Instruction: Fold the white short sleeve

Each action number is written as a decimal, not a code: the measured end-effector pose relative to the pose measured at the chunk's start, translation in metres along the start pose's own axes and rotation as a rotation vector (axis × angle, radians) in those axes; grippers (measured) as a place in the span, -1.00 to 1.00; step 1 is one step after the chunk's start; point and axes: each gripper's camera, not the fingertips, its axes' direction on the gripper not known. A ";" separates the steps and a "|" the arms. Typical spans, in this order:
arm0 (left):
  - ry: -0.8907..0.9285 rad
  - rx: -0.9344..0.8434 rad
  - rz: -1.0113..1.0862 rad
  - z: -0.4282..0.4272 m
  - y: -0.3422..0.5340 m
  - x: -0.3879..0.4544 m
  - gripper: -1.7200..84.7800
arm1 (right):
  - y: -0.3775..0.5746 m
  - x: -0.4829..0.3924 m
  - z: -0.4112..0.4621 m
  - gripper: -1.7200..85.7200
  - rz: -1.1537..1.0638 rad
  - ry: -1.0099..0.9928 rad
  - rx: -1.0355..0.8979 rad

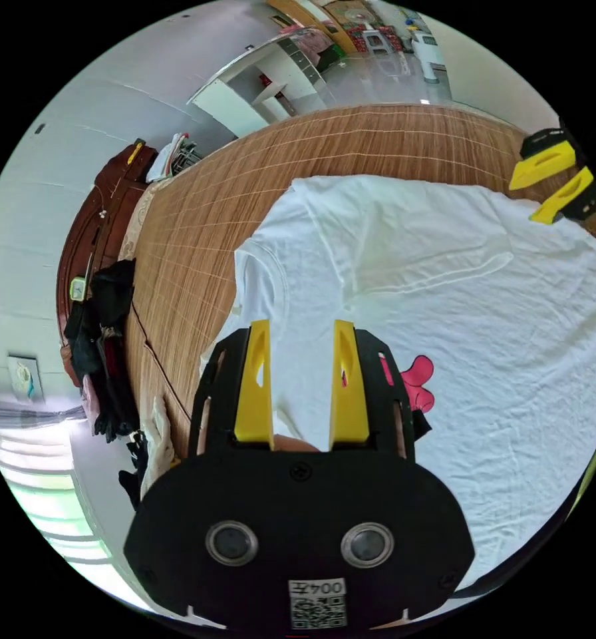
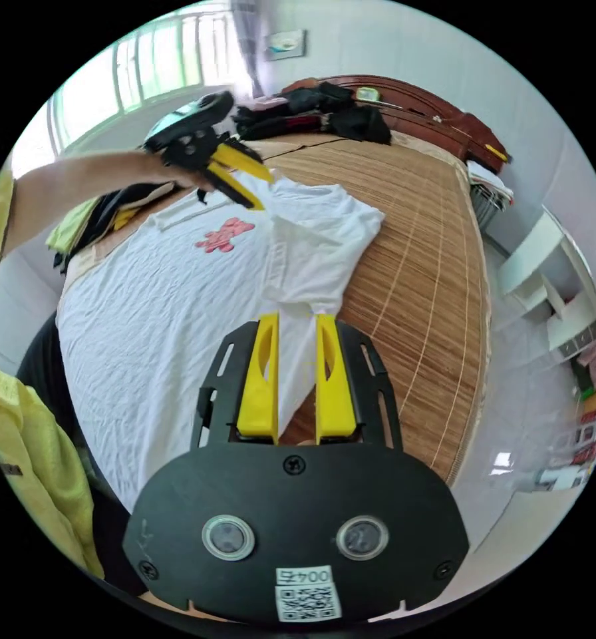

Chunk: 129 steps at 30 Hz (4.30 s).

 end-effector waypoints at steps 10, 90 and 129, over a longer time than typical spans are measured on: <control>0.016 -0.014 -0.106 -0.016 0.018 -0.020 -0.75 | -0.008 0.042 0.010 -0.79 0.152 0.045 -0.144; 0.086 0.065 -0.165 -0.095 0.061 -0.016 -0.92 | 0.036 0.045 -0.027 -0.81 0.188 0.041 -0.108; -0.210 -0.002 0.123 -0.086 0.029 0.121 -0.86 | 0.030 0.056 -0.014 -0.87 0.195 -0.010 -0.132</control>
